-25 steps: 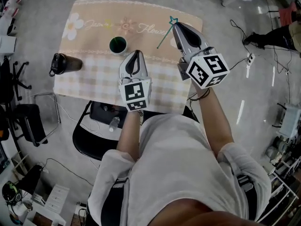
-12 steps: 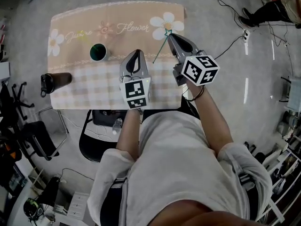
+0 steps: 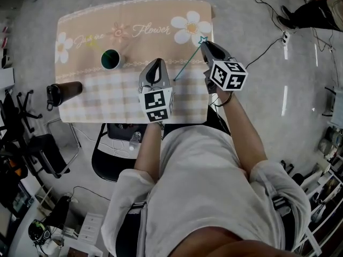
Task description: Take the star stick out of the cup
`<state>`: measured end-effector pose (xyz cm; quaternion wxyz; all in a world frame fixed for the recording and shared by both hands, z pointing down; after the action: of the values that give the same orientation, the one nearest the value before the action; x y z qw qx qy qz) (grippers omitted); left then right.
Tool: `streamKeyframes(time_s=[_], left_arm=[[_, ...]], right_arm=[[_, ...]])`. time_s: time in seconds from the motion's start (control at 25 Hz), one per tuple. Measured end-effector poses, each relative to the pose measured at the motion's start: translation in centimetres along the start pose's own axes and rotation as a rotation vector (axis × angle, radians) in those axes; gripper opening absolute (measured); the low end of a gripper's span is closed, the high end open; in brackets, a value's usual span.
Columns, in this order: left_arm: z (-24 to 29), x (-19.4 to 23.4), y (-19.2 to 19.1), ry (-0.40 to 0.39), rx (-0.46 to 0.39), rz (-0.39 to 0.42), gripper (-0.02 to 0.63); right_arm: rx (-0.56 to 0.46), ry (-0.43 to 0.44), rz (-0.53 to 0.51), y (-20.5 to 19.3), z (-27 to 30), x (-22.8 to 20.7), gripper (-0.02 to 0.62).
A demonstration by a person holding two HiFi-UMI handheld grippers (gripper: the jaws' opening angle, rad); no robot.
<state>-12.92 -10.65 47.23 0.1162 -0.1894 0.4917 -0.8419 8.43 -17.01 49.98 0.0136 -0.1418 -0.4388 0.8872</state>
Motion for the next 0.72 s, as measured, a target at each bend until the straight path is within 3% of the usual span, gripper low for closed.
streamKeyframes(time_s=[0.32,0.48,0.52,0.64,0.72], left_arm=[[0.8,-0.3,0.0,-0.001,0.009,0.002,0.003],[0.7,-0.1,0.1,0.007,0.011,0.001,0.003],[0.6,0.1,0.2,0.013,0.010,0.001,0.003],[0.1,0.8,0.5,0.035,0.004,0.002,0.003],[-0.5,1.4,1.1,0.055,-0.004,0.009,0.003]], right_arm=[[0.086,-0.001,-0.012,-2.3,1.6,-1.1,0.072],[0.140,-0.026,-0.065,-3.2,2.1,-1.4,0.192],[0.141,-0.032,-0.069,-3.2,2.1,-1.4,0.195],[0.113,-0.032,-0.073,-2.6,1.7,-1.2,0.135],[0.074,-0.012,-0.091,-1.9,1.2,-0.6,0.002]])
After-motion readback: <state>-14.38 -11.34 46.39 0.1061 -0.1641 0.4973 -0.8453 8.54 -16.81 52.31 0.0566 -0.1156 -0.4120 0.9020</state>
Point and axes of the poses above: the fingertips, and each gripper's own axes: z forward along the fingers, x to its left, y out of its top, the point moved 7 cm from there along -z, backward along the fingers, and after that the axes turned 10 degrees about -y, right-handed, at the moved point
